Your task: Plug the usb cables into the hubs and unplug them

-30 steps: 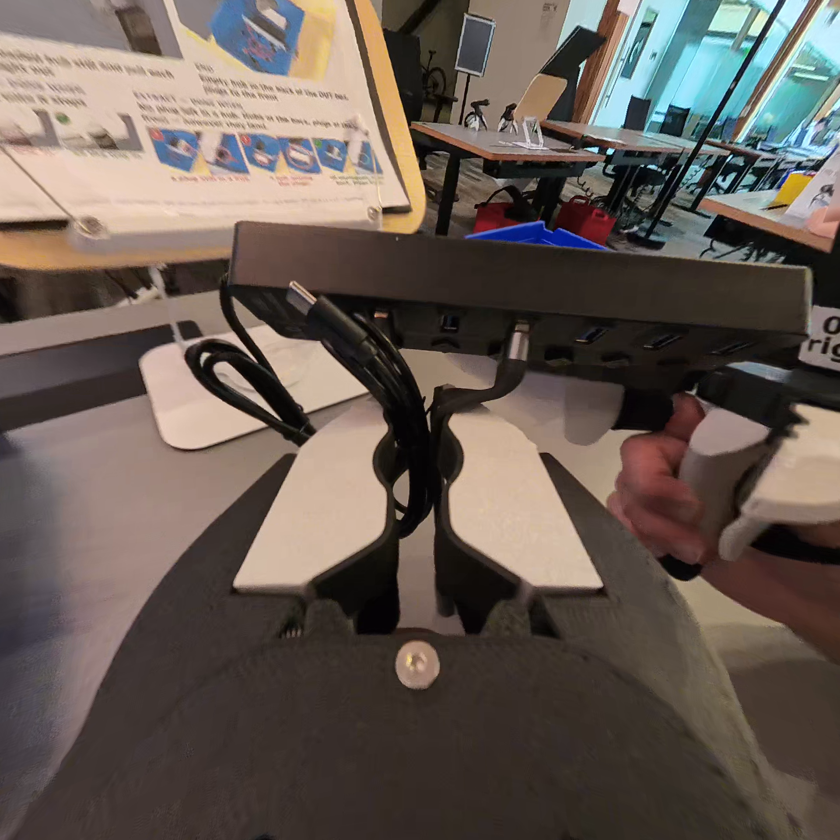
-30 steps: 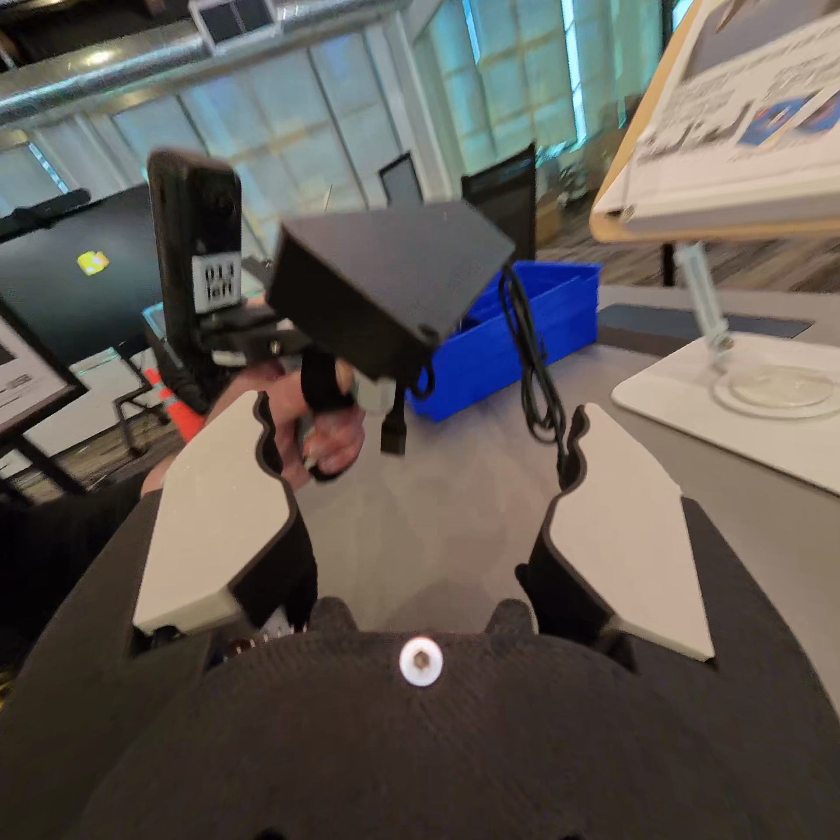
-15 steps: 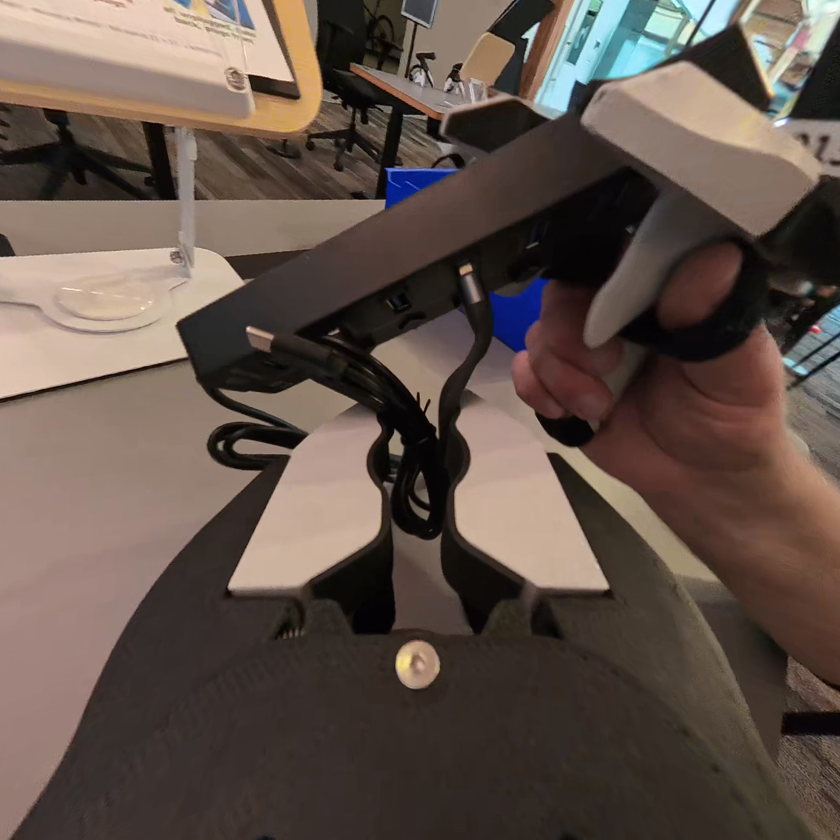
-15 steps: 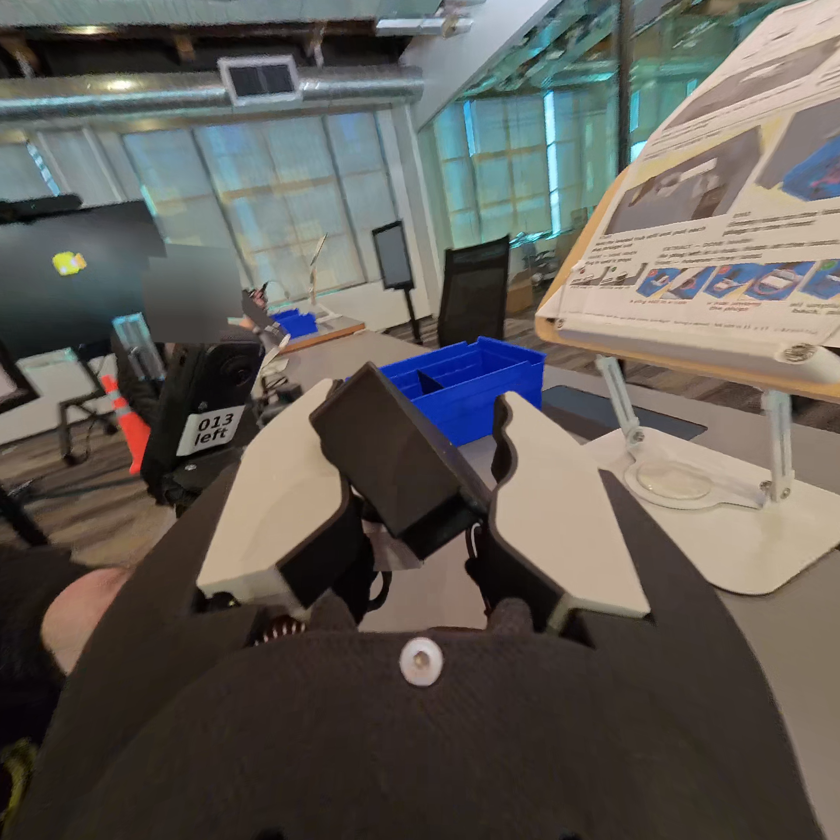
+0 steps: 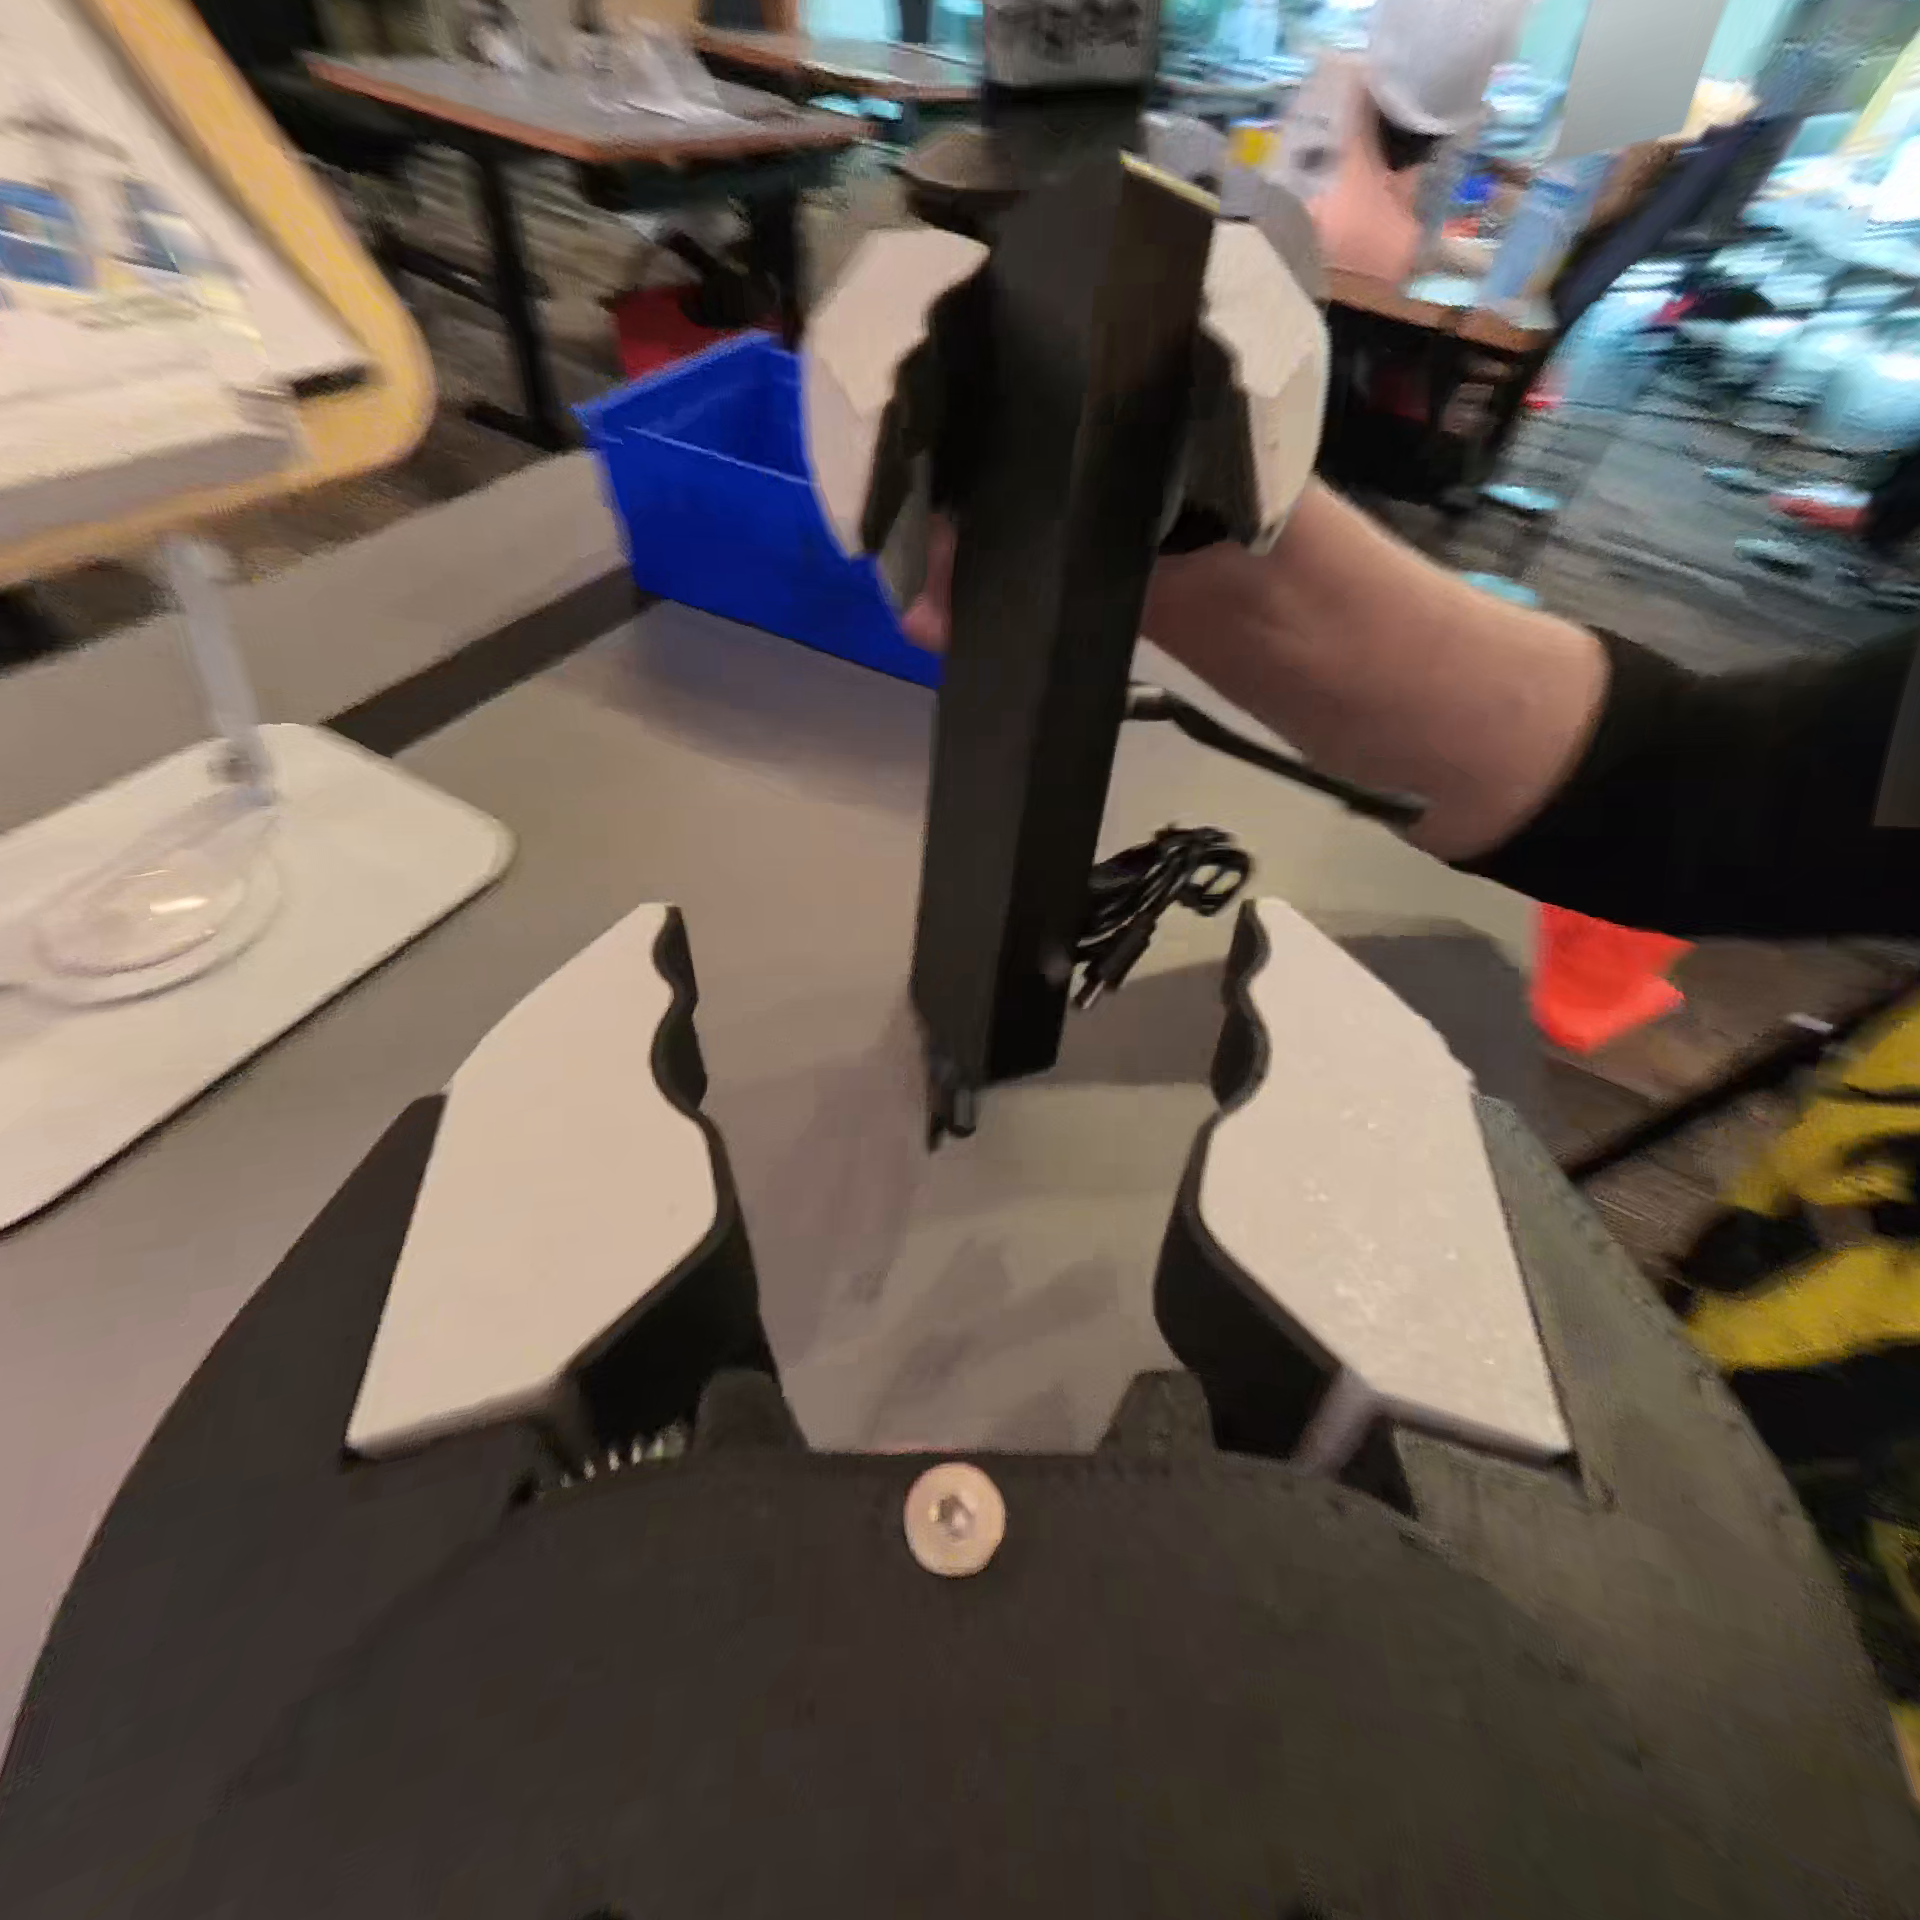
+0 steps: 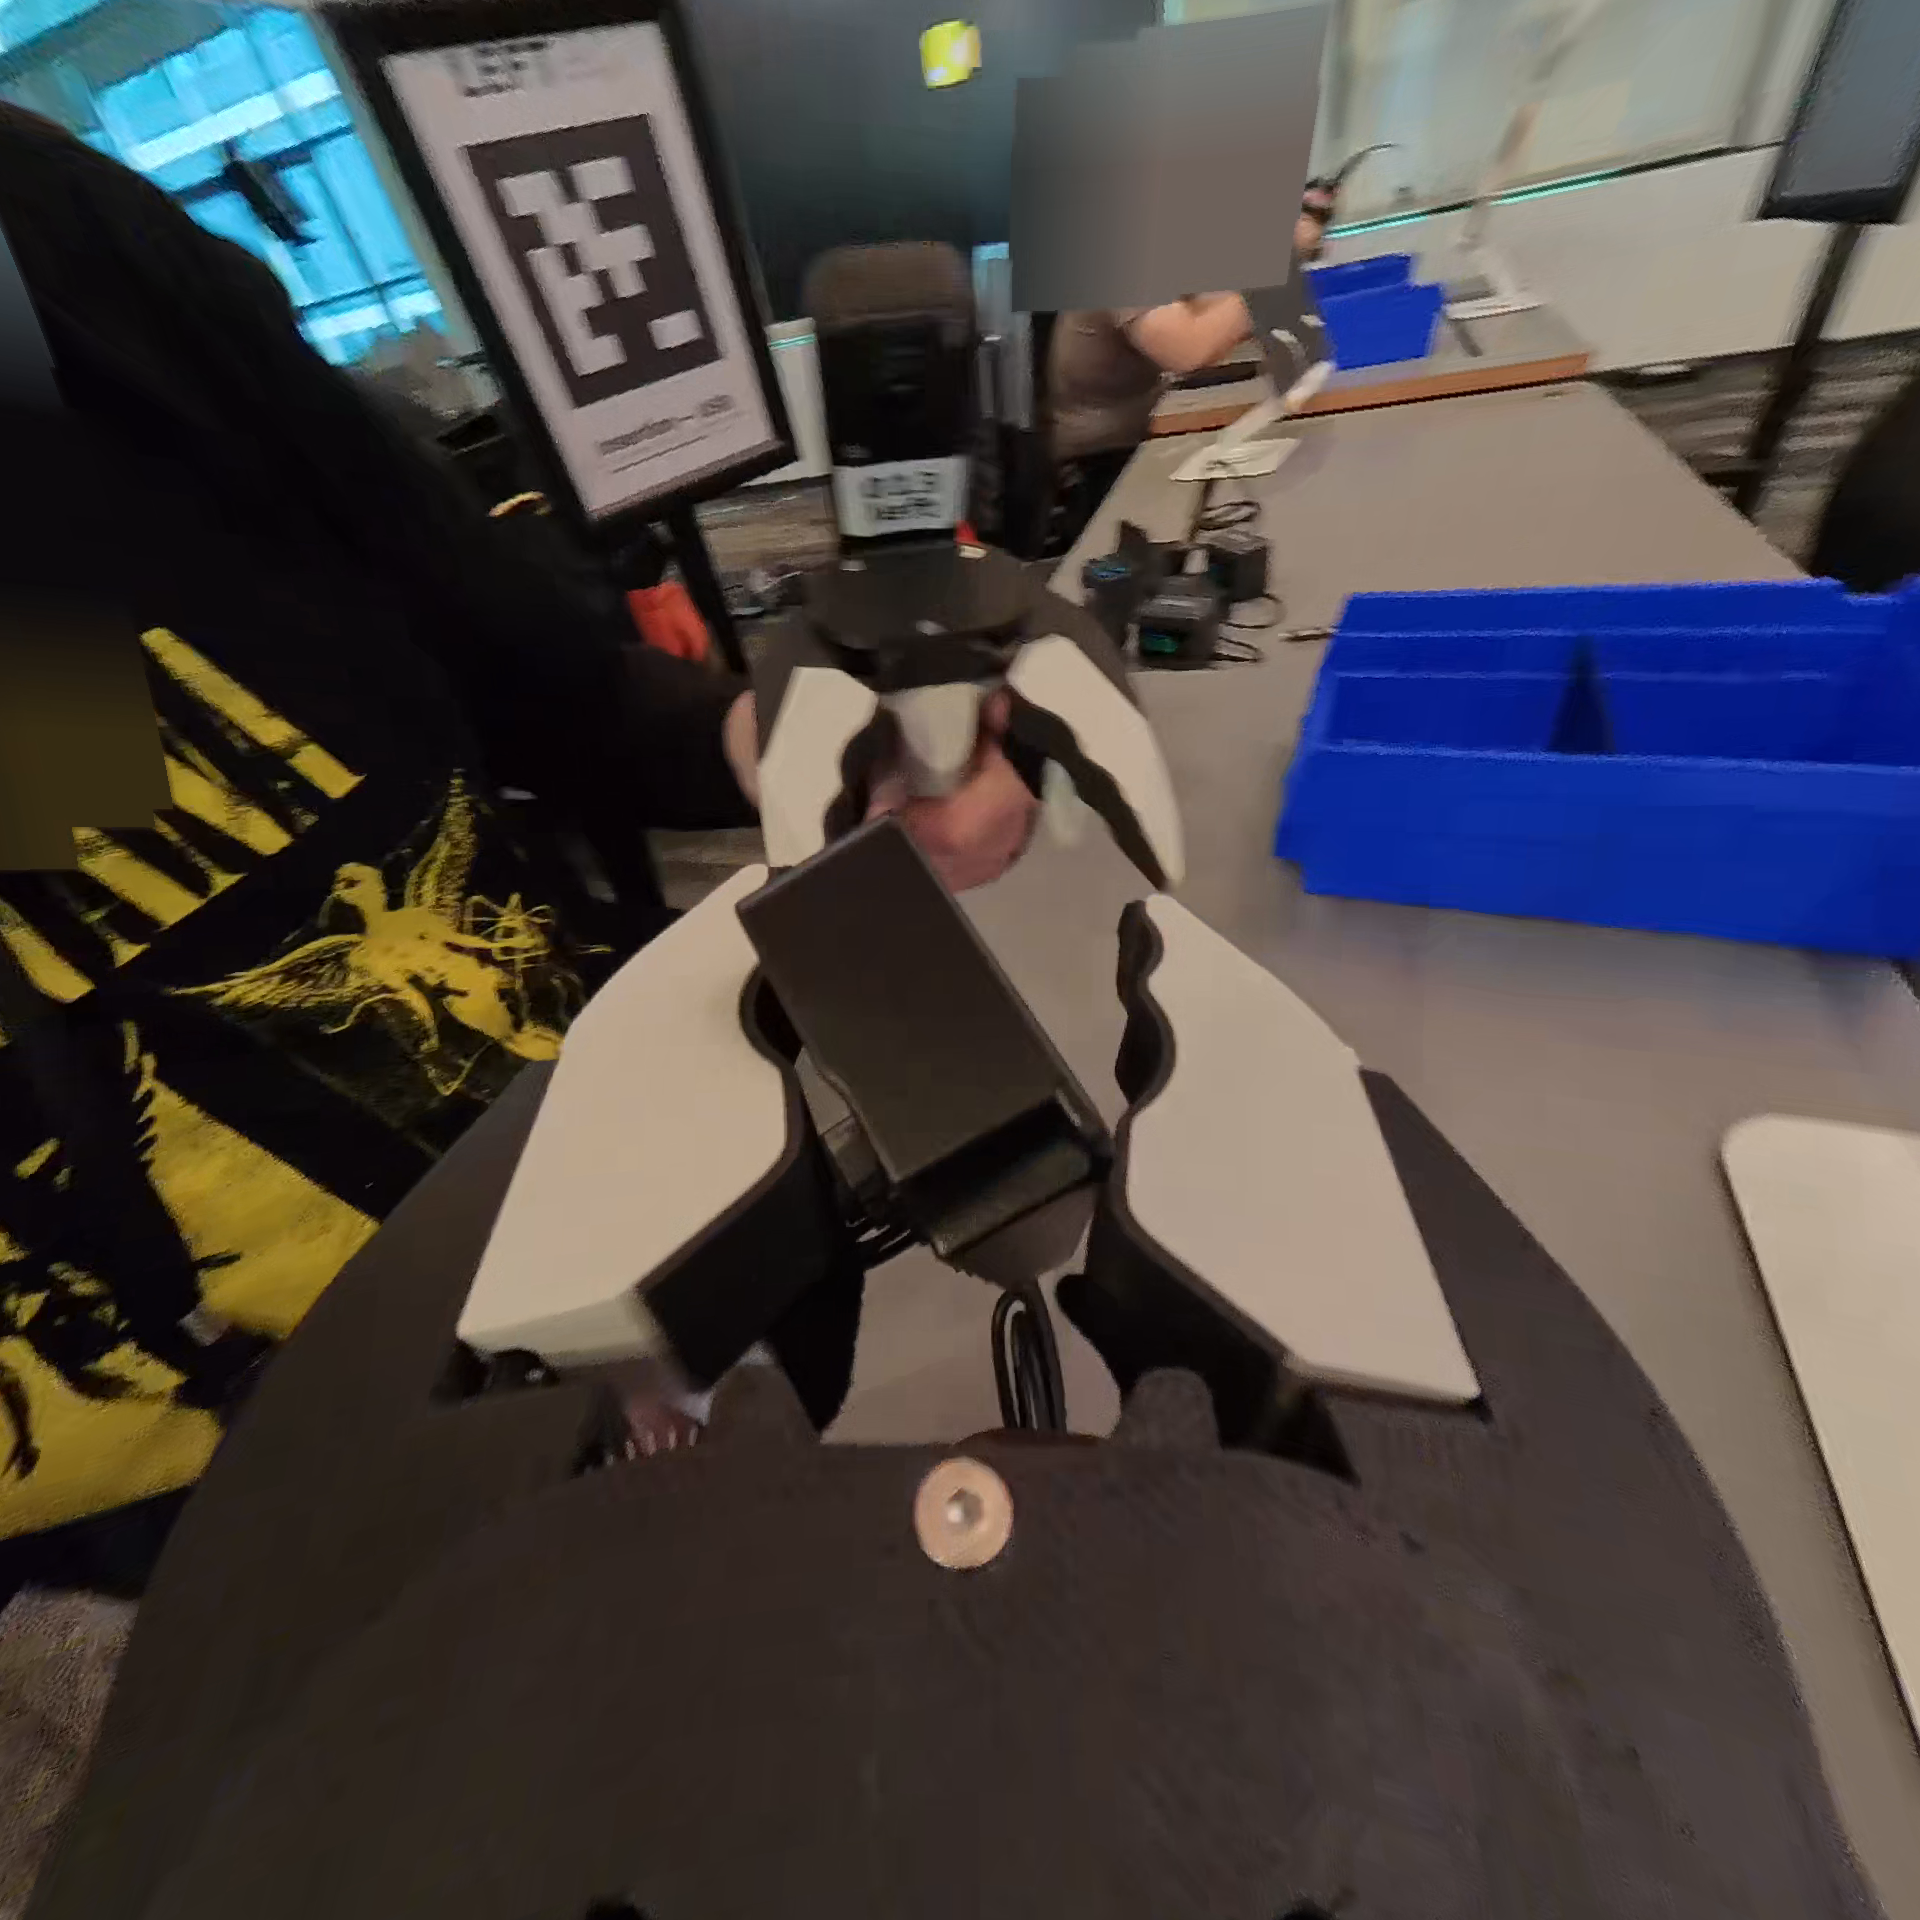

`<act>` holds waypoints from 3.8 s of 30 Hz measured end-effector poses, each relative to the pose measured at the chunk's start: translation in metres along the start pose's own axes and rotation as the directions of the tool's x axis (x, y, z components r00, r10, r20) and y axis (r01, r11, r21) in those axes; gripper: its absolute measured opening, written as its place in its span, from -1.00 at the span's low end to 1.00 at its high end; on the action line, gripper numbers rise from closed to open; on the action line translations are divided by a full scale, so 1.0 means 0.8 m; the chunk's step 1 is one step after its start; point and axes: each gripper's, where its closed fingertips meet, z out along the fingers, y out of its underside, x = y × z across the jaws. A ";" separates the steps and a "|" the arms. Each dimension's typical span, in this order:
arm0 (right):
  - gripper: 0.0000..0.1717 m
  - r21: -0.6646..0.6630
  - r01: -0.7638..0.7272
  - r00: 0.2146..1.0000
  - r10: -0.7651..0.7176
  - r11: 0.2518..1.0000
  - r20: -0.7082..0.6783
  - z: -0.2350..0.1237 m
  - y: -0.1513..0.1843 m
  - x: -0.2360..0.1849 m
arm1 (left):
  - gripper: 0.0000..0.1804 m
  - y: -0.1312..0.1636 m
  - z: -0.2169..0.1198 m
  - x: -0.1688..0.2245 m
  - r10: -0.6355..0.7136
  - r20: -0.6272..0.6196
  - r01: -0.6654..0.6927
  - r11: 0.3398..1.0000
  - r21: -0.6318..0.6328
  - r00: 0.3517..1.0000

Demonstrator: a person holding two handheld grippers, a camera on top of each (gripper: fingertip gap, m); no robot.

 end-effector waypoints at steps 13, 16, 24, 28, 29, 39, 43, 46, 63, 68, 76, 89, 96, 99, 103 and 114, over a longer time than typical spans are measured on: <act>-0.56 -0.116 0.062 0.911 -0.008 0.991 0.413 0.054 -0.010 -0.041 | -0.21 0.034 0.062 0.078 -0.054 -0.565 -0.014 0.993 -0.116 0.823; -0.50 -0.118 0.006 0.951 0.031 0.993 0.309 0.057 -0.012 -0.019 | -0.22 0.034 0.064 0.059 -0.083 -0.506 0.037 0.994 -0.101 0.858; -0.47 -0.341 0.217 0.875 -0.337 0.914 -0.346 -0.010 0.002 0.018 | -0.22 0.044 0.068 0.003 -0.239 -0.292 0.219 0.971 -0.100 0.926; -0.56 -0.572 0.230 0.730 -0.528 0.787 -0.433 0.001 0.043 0.017 | -0.23 0.043 0.074 -0.001 -0.266 -0.230 0.244 0.963 -0.117 0.936; -0.57 -0.604 0.240 0.691 -0.571 0.760 -0.443 0.006 0.048 0.018 | -0.23 0.043 0.076 0.000 -0.269 -0.218 0.248 0.961 -0.121 0.938; -0.91 -0.809 0.276 0.395 -0.829 0.519 -0.397 0.019 0.054 0.026 | -0.23 0.037 0.084 0.002 -0.291 -0.174 0.279 0.956 -0.088 0.941; -0.92 -0.809 0.290 0.375 -0.838 0.512 -0.396 0.019 0.053 0.024 | -0.18 0.035 0.085 0.003 -0.316 -0.152 0.316 0.948 -0.026 0.936; -0.92 -0.801 0.273 0.417 -0.816 0.533 -0.400 0.019 0.057 0.023 | -0.18 0.037 0.087 0.005 -0.356 -0.156 0.358 0.933 -0.015 0.921; -0.92 -0.775 0.181 0.411 -0.763 0.605 -0.499 0.010 0.053 0.008 | -0.25 0.026 0.087 0.011 -0.322 -0.101 0.328 0.944 0.040 0.941; -0.90 -0.743 0.262 0.490 -0.748 0.616 -0.448 0.001 0.053 -0.008 | -0.26 0.020 0.093 0.032 -0.335 -0.163 0.345 0.938 0.038 0.928; -0.91 -0.646 0.328 0.525 -0.702 0.689 -0.482 -0.006 0.045 -0.022 | -0.26 0.009 0.095 0.047 -0.360 -0.223 0.380 0.923 0.054 0.906; -1.00 -0.697 0.281 0.522 -0.714 0.660 -0.466 -0.030 0.051 -0.042 | -0.24 0.013 0.040 -0.033 -0.426 -0.108 0.440 0.873 0.210 0.898; -1.00 -0.649 0.201 0.537 -0.636 0.734 -0.553 -0.065 0.055 -0.030 | -0.24 0.025 0.025 -0.042 -0.409 -0.112 0.423 0.893 0.156 0.906; -1.00 -0.602 0.162 0.503 -0.590 0.782 -0.631 -0.111 0.036 -0.040 | -0.24 0.033 0.028 -0.032 -0.359 -0.108 0.370 0.922 0.114 0.927; -1.00 -0.601 0.047 0.380 -0.571 0.798 -0.728 -0.199 0.020 -0.041 | -0.24 0.037 0.027 -0.027 -0.363 -0.121 0.376 0.919 0.118 0.924; -0.96 -0.112 -0.442 -0.118 -0.181 0.890 -0.976 -0.501 0.150 0.024 | -0.24 0.035 0.026 -0.025 -0.361 -0.136 0.378 0.916 0.136 0.923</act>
